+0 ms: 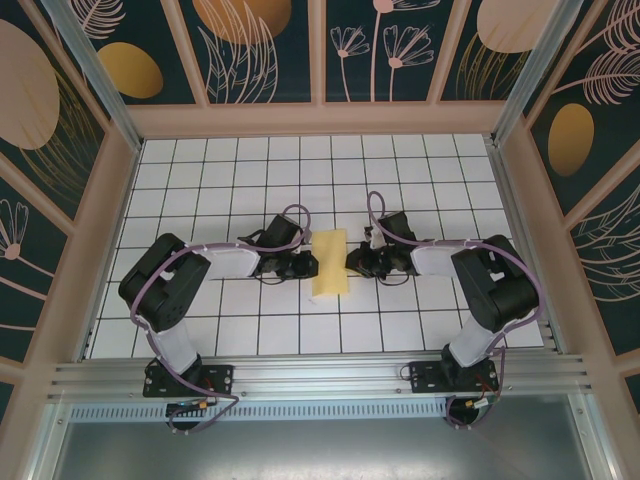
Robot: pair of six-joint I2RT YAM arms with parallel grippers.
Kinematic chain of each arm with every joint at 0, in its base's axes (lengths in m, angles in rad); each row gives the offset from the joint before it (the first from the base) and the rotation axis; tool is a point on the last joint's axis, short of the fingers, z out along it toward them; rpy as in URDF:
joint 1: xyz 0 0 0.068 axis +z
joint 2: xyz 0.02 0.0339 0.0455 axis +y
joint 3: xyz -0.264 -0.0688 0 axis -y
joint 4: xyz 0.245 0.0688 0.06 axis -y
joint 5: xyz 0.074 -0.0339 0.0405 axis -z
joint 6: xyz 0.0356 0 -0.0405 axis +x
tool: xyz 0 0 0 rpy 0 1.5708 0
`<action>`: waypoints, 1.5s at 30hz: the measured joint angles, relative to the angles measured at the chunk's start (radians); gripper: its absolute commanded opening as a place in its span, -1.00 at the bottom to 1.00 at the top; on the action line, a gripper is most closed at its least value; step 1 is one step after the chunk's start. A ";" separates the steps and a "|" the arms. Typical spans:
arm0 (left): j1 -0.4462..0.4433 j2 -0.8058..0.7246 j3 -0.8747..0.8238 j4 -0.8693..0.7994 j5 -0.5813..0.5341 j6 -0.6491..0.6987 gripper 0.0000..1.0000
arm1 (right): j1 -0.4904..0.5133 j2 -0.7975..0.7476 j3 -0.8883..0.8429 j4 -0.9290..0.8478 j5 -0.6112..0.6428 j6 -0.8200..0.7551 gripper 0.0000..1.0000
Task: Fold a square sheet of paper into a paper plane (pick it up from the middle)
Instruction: Third fold the triangle at the center of the table.
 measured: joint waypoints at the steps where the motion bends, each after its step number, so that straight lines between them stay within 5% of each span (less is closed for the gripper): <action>1: 0.000 -0.002 0.000 -0.002 -0.005 0.000 -0.61 | 0.000 0.000 0.000 0.002 0.000 0.002 -0.64; 9: 0.000 -0.003 0.002 -0.009 -0.020 0.000 -0.63 | 0.000 -0.012 -0.009 0.019 -0.008 0.008 -0.57; 17: 0.000 -0.009 0.002 -0.012 -0.030 0.003 -0.60 | 0.000 -0.012 -0.014 0.037 -0.023 0.027 -0.80; 29: -0.015 -0.171 -0.059 -0.023 -0.125 0.081 -0.21 | 0.000 -0.012 -0.014 0.044 -0.026 0.052 -0.86; 45: -0.314 -0.248 -0.097 -0.050 -0.396 0.344 0.12 | 0.000 -0.004 -0.002 0.043 -0.029 0.056 -0.86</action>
